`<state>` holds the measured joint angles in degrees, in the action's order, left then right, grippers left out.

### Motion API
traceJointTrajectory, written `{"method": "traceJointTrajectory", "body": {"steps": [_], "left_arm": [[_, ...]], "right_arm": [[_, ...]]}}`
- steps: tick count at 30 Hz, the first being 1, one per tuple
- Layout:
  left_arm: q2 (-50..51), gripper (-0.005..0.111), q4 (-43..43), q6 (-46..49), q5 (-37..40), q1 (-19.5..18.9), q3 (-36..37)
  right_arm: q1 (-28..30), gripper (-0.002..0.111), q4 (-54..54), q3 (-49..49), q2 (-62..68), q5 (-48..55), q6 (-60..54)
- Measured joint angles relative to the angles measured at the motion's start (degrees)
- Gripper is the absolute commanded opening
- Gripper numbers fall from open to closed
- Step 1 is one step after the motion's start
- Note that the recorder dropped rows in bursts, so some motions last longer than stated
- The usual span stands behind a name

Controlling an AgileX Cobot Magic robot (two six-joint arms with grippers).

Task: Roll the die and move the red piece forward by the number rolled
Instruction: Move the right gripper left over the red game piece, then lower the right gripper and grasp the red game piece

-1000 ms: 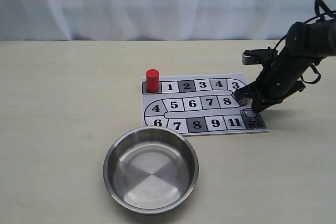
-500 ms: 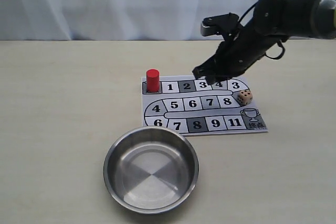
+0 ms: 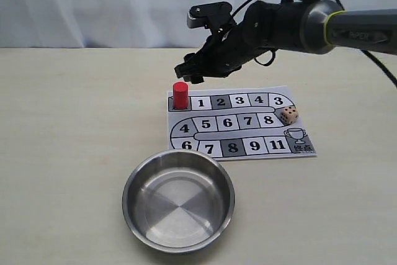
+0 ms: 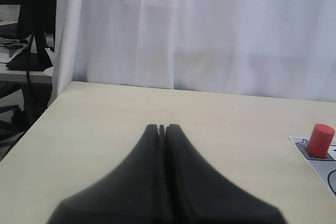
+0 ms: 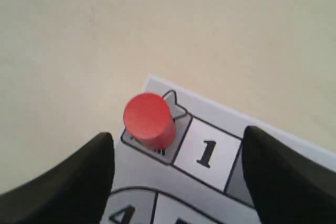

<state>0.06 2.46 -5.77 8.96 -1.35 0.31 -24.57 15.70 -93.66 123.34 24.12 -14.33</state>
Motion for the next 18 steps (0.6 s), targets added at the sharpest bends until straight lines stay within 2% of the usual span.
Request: {"method": "traceJointTrajectory", "body": {"steps": [5,18], "left_arm": [[0.0,0.0,0.0,0.0,0.0,0.0,0.0],[0.0,0.0,0.0,0.0,0.0,0.0,0.0]], "right_arm": [[-1.4,0.065,2.7,-0.1,3.4,-7.6,0.0],[-2.4,0.065,3.3,-3.1,9.7,-12.5,0.0]]}}
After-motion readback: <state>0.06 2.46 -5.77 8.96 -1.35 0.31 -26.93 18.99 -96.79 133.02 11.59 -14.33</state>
